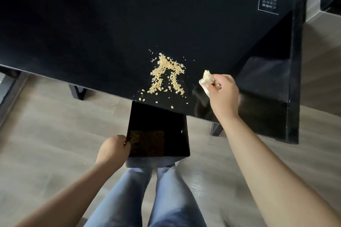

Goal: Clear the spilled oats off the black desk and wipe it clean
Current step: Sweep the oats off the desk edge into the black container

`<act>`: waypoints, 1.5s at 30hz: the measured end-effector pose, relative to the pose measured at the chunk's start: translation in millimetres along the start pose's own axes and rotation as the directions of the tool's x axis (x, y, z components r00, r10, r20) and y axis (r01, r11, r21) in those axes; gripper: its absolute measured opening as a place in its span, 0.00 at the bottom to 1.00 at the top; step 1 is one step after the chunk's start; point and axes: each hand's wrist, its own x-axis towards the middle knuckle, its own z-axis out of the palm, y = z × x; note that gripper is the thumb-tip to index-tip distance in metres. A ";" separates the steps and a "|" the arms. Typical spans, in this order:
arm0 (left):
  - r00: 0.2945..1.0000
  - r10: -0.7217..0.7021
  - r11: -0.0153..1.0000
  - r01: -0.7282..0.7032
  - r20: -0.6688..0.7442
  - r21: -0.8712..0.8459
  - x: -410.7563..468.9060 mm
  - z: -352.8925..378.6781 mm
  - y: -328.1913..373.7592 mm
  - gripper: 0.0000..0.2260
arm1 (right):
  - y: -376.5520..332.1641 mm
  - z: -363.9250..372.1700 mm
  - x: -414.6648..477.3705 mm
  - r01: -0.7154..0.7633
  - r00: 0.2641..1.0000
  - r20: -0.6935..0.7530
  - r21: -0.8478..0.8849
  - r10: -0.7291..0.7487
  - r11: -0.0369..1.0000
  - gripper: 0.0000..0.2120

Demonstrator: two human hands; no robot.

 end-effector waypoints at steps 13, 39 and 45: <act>0.999 0.010 0.998 -0.012 -0.041 -0.055 16.4 -6.6 -3.9 0.12 | -8.2 68.3 -49.0 0.213 0.960 0.189 -0.009 -0.207 0.977 0.12; 0.995 -0.095 0.991 0.091 -0.030 -0.102 21.4 -26.9 -25.3 0.13 | -12.6 30.2 94.1 0.083 0.992 -0.084 -0.091 -0.090 0.992 0.04; 0.988 -0.153 0.984 0.149 -0.035 -0.098 22.8 -24.9 -8.3 0.12 | 3.7 62.4 118.4 0.082 0.996 -0.029 -0.149 -0.088 0.985 0.08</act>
